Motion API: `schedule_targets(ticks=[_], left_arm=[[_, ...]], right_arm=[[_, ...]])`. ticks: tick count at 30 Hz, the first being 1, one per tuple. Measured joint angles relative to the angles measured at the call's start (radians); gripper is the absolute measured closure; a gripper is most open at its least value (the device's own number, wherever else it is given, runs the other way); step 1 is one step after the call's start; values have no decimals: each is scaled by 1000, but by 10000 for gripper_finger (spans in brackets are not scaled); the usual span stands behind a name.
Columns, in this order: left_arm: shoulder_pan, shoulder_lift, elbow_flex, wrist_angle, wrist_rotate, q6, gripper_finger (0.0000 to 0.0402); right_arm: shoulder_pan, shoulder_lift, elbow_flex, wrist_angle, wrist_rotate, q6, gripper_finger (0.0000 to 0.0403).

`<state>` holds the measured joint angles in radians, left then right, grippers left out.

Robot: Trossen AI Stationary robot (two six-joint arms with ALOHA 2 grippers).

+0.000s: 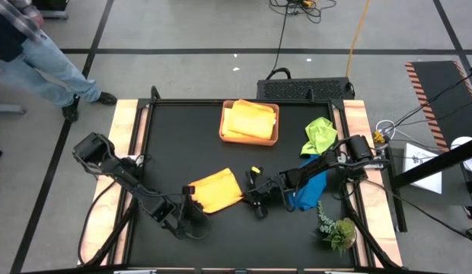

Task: Fold microfiber towels
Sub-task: Put the orange towel in the orange bin

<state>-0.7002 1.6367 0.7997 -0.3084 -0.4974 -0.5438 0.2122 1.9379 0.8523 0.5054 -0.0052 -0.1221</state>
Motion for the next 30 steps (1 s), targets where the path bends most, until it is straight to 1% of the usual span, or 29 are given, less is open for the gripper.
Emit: schedule_targets(ticks=[4, 9, 15, 20, 25, 30], left_arm=[[-2, 0, 1, 2, -12, 13, 394], [6, -1, 2, -12, -26, 19, 390], [6, -2, 2, -12, -27, 40, 394], [6, -2, 3, -12, -27, 45, 388], [6, -3, 3, -11, -27, 45, 394], [6, -3, 4, -10, -27, 45, 388]], right_arm=[[23, -26, 0, -8, 0, -4, 398], [32, -50, 0, -36, 1, 3, 399], [38, -51, 0, -24, 3, 8, 399], [38, -51, 0, -21, 3, 9, 399], [39, -51, 1, -20, 3, 16, 399], [39, -52, 2, -26, 3, 31, 399]])
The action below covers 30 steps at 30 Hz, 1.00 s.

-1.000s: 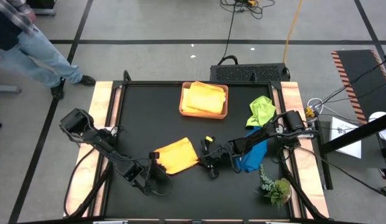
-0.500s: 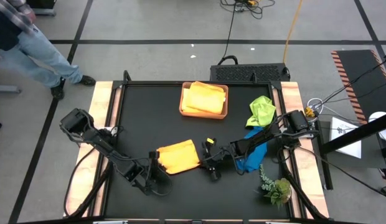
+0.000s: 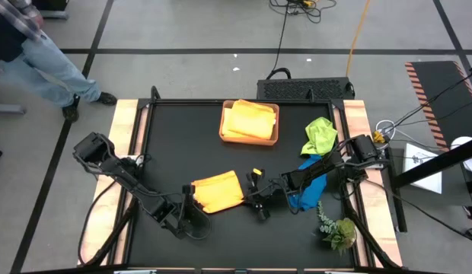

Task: Fold microfiber towels
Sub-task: Put the orange towel in the orange bin

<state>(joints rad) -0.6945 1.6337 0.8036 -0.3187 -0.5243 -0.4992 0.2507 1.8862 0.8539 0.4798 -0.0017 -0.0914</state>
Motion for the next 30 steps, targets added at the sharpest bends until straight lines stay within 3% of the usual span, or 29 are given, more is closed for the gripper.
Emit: schedule_targets(ticks=[30], left_arm=[[38, -1, 0, 35, -27, 100, 394]], right_arm=[[9, -3, 1, 22, -1, 19, 399]])
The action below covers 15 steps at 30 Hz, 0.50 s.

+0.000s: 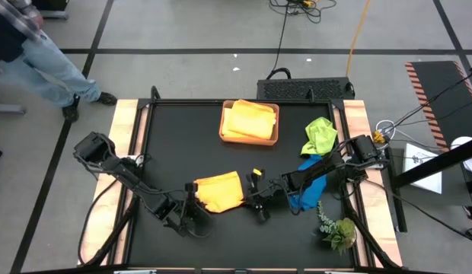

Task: Fold microfiber towels
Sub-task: Put the orange towel in the orange bin

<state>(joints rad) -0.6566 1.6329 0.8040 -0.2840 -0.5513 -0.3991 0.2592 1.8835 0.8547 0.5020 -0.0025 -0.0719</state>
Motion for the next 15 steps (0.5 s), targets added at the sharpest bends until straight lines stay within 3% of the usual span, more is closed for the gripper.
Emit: schedule_targets(ticks=[15], left_arm=[[6, 0, 1, 5, -1, 20, 393]], right_arm=[[7, -45, 1, -6, 0, 4, 399]])
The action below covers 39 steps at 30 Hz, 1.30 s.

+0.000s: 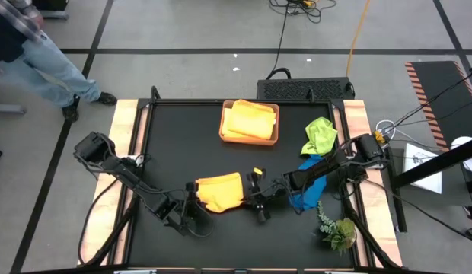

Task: Fold microfiber towels
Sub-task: Put the orange towel in the orange bin

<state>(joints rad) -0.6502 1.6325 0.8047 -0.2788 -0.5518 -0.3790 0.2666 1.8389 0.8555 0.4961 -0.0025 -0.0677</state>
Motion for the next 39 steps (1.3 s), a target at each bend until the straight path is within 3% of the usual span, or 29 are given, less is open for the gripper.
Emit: schedule_targets(ticks=[8, 11, 17, 23, 31, 39], left_arm=[[14, 0, 4, 2, -27, 27, 394], [20, -7, 26, -11, -104, 90, 392], [62, -74, 73, 0, -151, 238, 394], [150, -195, 72, 0, -272, 360, 394], [376, -256, 71, 155, -141, 571, 394], [605, -255, 70, 278, 15, 610, 394]], right_arm=[[4, -26, 0, -13, 0, -7, 399], [4, -79, -1, -44, 0, -29, 399], [4, -235, -1, -142, 13, -76, 399], [1, -390, 0, -266, 187, -125, 399], [-50, -476, -1, -316, 379, -143, 401], [-142, -476, -2, -373, 528, -122, 402]])
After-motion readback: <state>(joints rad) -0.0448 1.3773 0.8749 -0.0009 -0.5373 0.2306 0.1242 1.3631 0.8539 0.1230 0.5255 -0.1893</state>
